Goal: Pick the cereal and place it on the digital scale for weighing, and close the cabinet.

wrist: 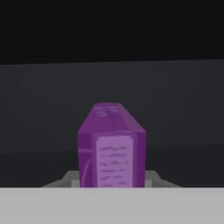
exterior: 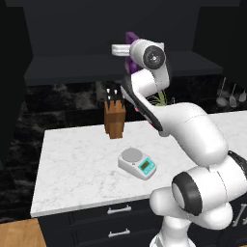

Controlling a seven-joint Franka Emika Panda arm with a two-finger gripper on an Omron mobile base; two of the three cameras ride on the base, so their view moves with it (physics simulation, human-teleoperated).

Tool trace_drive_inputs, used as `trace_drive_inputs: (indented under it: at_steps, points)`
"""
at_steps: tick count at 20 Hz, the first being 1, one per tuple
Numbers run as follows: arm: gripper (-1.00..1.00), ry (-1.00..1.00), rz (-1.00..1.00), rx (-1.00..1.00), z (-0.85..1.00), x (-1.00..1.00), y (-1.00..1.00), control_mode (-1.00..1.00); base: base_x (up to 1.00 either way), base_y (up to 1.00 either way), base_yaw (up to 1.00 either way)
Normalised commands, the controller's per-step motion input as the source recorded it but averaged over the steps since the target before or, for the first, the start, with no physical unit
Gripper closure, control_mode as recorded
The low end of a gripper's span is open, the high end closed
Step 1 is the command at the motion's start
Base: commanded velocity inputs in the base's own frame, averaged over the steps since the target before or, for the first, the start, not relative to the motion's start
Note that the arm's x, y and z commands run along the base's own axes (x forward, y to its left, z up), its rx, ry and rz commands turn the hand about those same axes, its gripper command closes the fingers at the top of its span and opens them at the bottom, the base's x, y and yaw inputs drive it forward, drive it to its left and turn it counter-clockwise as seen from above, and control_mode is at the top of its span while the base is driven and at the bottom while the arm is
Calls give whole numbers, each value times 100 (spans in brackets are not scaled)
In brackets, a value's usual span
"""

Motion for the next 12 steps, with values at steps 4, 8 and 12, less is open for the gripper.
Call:
trace_drive_inputs:
  at_steps: [4, 8, 12]
  points:
    - [100, 0, 0, 0, 0, -100, 0, -100, 0, 0, 0]
    - [100, 0, 0, 0, 0, -100, 0, -100, 0, 0, 0]
    - [100, 0, 0, 0, 0, -100, -1, -100, 0, 0, 0]
